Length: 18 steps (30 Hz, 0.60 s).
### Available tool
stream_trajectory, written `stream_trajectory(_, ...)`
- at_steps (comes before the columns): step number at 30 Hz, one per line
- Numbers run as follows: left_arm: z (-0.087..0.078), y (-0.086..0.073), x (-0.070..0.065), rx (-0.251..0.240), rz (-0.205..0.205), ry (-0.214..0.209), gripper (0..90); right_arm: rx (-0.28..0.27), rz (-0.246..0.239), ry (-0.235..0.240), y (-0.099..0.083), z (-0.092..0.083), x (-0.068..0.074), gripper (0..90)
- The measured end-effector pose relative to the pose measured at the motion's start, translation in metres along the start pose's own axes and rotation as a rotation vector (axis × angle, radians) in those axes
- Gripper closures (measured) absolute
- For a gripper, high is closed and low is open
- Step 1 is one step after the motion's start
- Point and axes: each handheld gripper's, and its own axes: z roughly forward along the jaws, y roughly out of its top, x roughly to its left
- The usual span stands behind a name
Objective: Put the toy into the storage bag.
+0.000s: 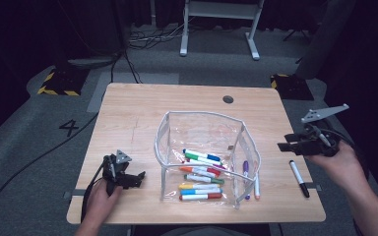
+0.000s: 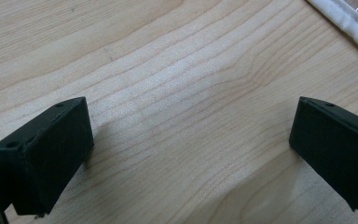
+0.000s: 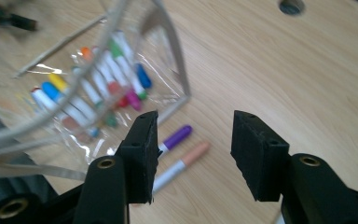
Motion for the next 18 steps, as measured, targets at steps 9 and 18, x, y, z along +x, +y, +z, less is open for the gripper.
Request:
stream_trajectory(9, 0.000, 0.000, 0.000, 0.001, 0.000, 0.000, 0.0, 0.107, 0.192, -0.095, -0.076, 0.027, -0.047, 55.3)
stream_trajectory(18, 0.000, 0.000, 0.000, 0.001, -0.001, 0.000, 0.0, 0.203, 0.305, -0.089, -0.125, 0.067, -0.072, 58.3)
